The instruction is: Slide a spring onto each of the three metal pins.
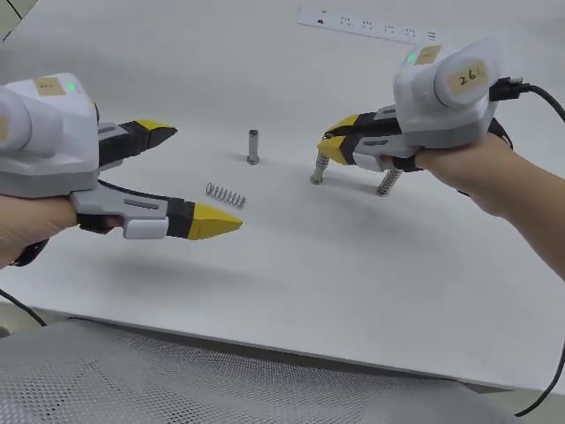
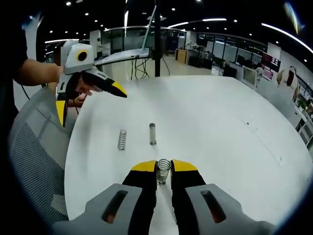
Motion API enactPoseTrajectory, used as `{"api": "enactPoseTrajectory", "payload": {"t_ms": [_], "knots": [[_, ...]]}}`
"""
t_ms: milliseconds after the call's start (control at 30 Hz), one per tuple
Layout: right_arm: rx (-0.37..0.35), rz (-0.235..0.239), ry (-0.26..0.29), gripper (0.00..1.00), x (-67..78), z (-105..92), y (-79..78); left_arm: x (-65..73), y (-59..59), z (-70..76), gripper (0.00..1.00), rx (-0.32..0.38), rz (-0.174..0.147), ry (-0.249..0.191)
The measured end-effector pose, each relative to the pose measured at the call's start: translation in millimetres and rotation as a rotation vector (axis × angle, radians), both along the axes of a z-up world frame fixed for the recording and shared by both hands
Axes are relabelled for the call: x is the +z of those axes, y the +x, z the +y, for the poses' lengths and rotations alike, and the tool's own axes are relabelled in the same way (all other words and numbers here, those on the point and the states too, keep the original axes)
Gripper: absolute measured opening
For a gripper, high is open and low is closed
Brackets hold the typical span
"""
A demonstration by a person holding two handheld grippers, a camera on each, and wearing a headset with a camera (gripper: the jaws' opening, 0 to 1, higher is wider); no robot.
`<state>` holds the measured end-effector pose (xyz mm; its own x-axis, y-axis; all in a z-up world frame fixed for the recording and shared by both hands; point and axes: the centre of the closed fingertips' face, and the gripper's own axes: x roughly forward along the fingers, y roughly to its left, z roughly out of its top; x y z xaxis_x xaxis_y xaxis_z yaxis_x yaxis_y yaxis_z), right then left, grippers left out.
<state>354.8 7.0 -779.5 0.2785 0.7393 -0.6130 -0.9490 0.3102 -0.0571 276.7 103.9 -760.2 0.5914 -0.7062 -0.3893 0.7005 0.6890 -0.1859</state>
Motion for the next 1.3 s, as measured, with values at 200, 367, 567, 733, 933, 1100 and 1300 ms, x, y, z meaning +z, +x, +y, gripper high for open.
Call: {"api": "enactPoseTrajectory", "payload": {"t_ms": [200,367,567,733,933,1100,1300], "knots": [[-0.005,0.017,-0.011,0.08,-6.3,1.5,0.2,-1.7,-1.2,1.2,0.96,0.002,0.003,0.001],[-0.01,0.03,-0.022,0.08,-11.5,1.3,-0.7,-1.1,-0.7,2.4,0.96,0.007,0.003,-0.004],[0.0,0.024,-0.05,0.08,-18.4,0.3,-1.6,-1.5,-0.7,3.1,0.96,0.009,0.002,-0.003],[0.002,0.021,-0.067,0.08,-22.3,-0.8,-0.6,-1.6,-1.1,3.1,0.96,0.009,0.001,-0.004],[0.003,0.019,-0.078,0.08,-25.7,-1.0,0.2,-1.8,-1.4,2.8,0.96,0.009,0.001,-0.004],[0.001,0.02,-0.09,0.08,-28.1,-1.7,0.6,-2.3,-2.0,2.8,0.96,0.009,0.003,-0.005],[0.004,0.016,-0.105,0.08,-30.1,-2.6,1.0,-2.6,-2.0,3.3,0.96,0.012,0.002,-0.003]]}}
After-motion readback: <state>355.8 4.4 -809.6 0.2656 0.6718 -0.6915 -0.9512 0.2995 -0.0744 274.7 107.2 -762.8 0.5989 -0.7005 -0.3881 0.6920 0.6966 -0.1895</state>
